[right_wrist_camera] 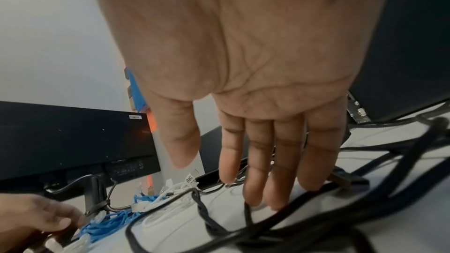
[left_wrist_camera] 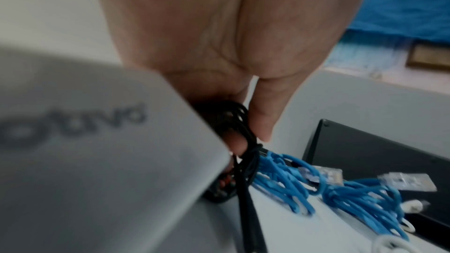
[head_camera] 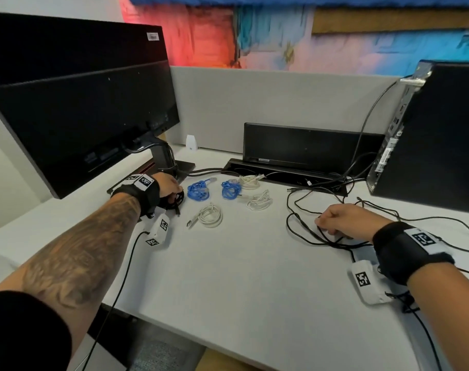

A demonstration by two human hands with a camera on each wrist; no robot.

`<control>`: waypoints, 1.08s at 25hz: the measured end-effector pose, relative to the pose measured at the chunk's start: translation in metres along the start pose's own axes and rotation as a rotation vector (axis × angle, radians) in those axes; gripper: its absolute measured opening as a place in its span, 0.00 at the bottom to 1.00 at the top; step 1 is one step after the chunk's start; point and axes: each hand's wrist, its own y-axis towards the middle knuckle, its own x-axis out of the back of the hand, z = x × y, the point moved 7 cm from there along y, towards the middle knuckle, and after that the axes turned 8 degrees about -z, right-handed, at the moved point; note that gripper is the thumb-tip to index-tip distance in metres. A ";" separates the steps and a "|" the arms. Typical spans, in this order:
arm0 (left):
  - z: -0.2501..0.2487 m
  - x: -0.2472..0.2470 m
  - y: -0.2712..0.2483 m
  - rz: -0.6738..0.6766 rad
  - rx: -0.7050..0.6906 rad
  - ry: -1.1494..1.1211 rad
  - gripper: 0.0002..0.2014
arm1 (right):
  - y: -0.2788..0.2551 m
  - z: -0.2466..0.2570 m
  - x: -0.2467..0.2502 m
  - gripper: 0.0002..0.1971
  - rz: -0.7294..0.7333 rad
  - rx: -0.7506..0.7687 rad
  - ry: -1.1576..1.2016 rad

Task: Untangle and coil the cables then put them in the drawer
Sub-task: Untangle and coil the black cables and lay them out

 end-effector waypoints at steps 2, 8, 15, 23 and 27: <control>-0.009 -0.001 0.004 -0.021 -0.020 0.055 0.13 | -0.004 0.002 0.001 0.13 -0.001 0.011 -0.030; -0.064 0.016 0.000 -0.095 -0.202 0.507 0.16 | -0.015 0.003 0.014 0.07 0.046 0.110 -0.172; -0.229 -0.033 -0.109 0.193 -0.705 -0.232 0.14 | -0.017 -0.001 0.012 0.05 0.031 0.188 -0.415; -0.289 -0.117 -0.145 0.301 -0.829 -0.225 0.11 | -0.048 0.034 0.122 0.06 -0.423 0.343 0.371; -0.291 -0.113 -0.138 0.278 -0.788 -0.320 0.11 | -0.055 0.042 0.157 0.07 -0.535 0.375 0.579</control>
